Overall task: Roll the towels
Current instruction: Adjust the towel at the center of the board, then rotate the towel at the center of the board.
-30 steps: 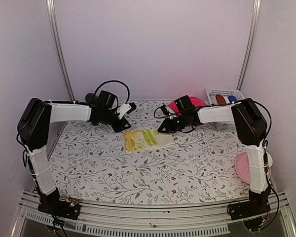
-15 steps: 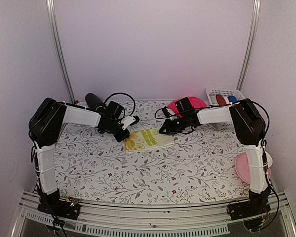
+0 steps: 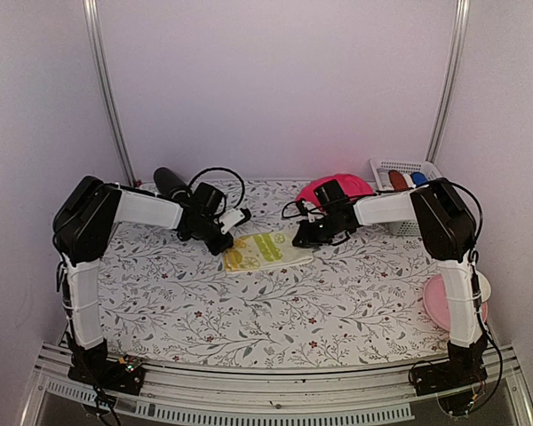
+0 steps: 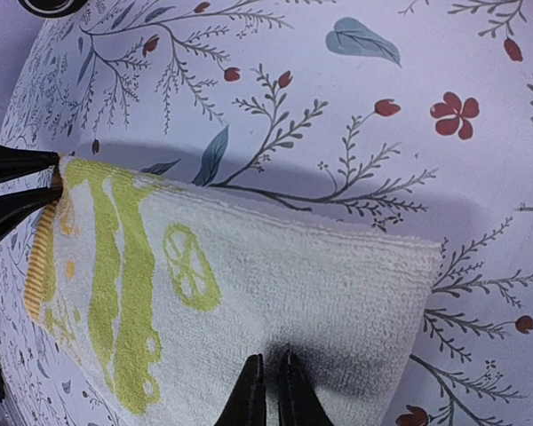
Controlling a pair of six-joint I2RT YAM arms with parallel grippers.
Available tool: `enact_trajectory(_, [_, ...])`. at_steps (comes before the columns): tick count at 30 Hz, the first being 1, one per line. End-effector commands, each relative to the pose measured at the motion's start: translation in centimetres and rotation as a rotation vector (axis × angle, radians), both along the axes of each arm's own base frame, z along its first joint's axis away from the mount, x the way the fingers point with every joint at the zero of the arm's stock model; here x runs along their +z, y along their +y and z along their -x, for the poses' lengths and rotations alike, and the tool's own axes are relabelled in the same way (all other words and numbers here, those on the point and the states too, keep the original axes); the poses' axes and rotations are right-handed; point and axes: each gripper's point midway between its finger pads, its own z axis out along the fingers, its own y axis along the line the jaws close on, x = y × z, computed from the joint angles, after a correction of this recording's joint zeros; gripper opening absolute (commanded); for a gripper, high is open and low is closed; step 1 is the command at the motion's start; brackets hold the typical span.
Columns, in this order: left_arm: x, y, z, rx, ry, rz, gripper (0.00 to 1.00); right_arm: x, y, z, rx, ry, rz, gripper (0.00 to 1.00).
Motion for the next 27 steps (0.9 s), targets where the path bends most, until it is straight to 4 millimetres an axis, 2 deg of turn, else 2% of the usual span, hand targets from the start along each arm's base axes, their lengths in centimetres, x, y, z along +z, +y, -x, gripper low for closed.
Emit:
enact_trajectory(1, [-1.7, 0.4, 0.4, 0.006, 0.044, -0.049, 0.27, -1.1, -0.9, 0.7, -0.001, 0.039, 0.044, 0.06])
enact_trajectory(5, [0.4, -0.2, -0.3, 0.002, 0.008, -0.025, 0.42, 2.2, -1.3, 0.8, 0.001, -0.02, 0.031, 0.06])
enact_trajectory(9, [4.0, -0.8, -1.1, -0.003, -0.05, 0.014, 0.63, 5.5, -2.3, 1.0, -0.018, -0.083, 0.04, 0.07])
enact_trajectory(12, [7.6, -1.0, -1.0, -0.011, -0.107, 0.055, 0.8, 6.1, -3.5, 1.6, -0.036, -0.1, 0.079, 0.07])
enact_trajectory(13, [8.5, -0.9, -0.9, -0.011, -0.123, 0.066, 0.87, 6.1, -3.7, 1.7, -0.037, -0.102, 0.086, 0.07])
enact_trajectory(16, [9.9, -0.5, -0.4, -0.01, -0.15, 0.076, 0.97, 5.0, -3.9, 2.3, -0.029, -0.086, 0.108, 0.07])
enact_trajectory(19, [10.2, 0.3, 0.5, -0.008, -0.156, 0.069, 0.97, 3.3, -3.7, 2.7, -0.021, -0.075, 0.159, 0.07])
enact_trajectory(21, [9.7, 1.2, 1.3, -0.001, -0.151, 0.057, 0.97, 2.5, -3.5, 3.0, -0.016, -0.069, 0.18, 0.07])
enact_trajectory(27, [9.3, 4.5, 2.4, 0.036, -0.138, 0.061, 0.97, 0.4, -2.8, 3.6, 0.003, -0.063, 0.252, 0.07])
